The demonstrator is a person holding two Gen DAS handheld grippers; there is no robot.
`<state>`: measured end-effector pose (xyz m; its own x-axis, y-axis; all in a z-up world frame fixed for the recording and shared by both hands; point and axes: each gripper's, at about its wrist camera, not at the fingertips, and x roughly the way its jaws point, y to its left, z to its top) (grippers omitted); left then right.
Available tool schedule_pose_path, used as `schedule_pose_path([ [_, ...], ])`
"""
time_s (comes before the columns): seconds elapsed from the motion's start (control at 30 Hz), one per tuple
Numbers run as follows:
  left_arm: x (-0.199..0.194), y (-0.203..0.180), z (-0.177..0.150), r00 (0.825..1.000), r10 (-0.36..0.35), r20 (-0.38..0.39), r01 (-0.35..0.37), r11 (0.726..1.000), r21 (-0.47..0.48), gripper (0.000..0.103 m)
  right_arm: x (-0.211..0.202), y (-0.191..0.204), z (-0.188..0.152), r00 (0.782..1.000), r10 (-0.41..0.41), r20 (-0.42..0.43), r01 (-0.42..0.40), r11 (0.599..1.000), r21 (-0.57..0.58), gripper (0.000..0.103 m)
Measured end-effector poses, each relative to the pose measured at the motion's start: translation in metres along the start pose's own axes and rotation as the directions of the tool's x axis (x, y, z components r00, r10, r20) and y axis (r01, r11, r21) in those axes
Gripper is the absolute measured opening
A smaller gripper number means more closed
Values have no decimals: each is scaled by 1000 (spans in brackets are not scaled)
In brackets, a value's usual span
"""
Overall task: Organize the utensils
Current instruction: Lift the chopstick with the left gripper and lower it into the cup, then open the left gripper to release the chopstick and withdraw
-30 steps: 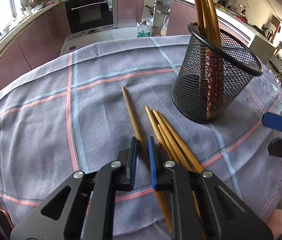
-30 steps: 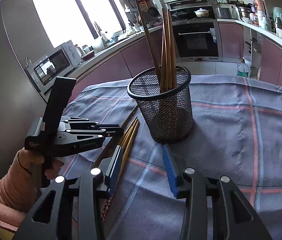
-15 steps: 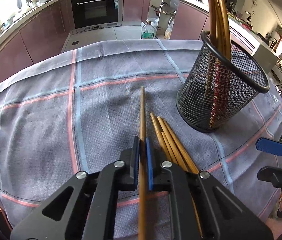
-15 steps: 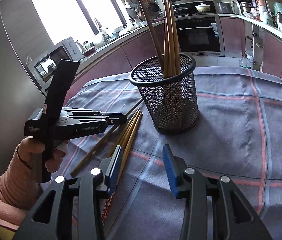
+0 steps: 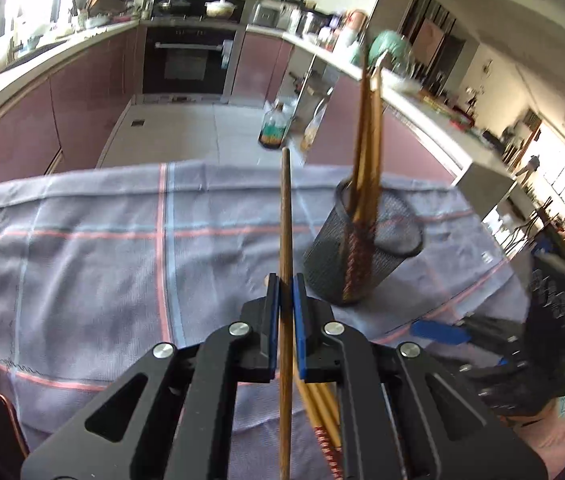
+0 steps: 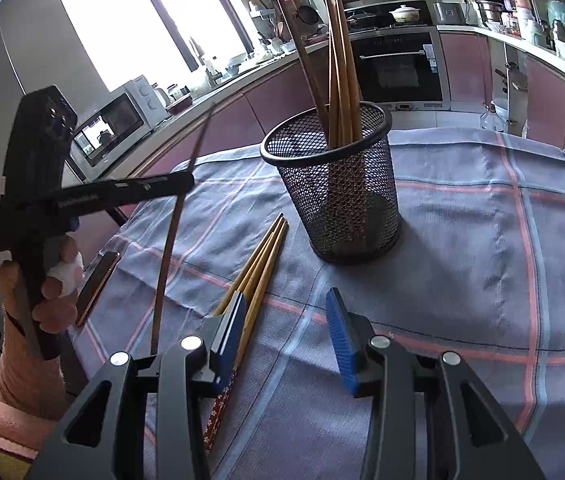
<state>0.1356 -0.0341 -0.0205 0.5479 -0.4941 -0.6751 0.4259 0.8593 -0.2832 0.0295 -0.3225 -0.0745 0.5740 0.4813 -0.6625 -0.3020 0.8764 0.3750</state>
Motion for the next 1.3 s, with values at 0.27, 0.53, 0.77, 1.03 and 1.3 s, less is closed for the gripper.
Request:
schedule_pose_path([
  [0.27,-63,-37,46,974,-117,194,110,993,49,7,2,-1,-2,1000,3,-7,-3,1000,9,39],
  [0.53,-97,-58,91,938,-140,317,125,990,67,7,3,-4,-5,1000,11,-10,-11,1000,18,39],
  [0.77,-76,-69,109,940,-102,325,94,995,39,7,5,-1,-7,1000,19,-19,-19,1000,17,39],
  [1.03,-31,-84,109,968,-54,244,40,997,64,7,12,1,-9,999,23,-38,-22,1000,17,39],
  [1.3,22,-88,96,993,-4,114,-7,995,102,9,17,4,-8,998,22,-53,-22,1000,6,39],
])
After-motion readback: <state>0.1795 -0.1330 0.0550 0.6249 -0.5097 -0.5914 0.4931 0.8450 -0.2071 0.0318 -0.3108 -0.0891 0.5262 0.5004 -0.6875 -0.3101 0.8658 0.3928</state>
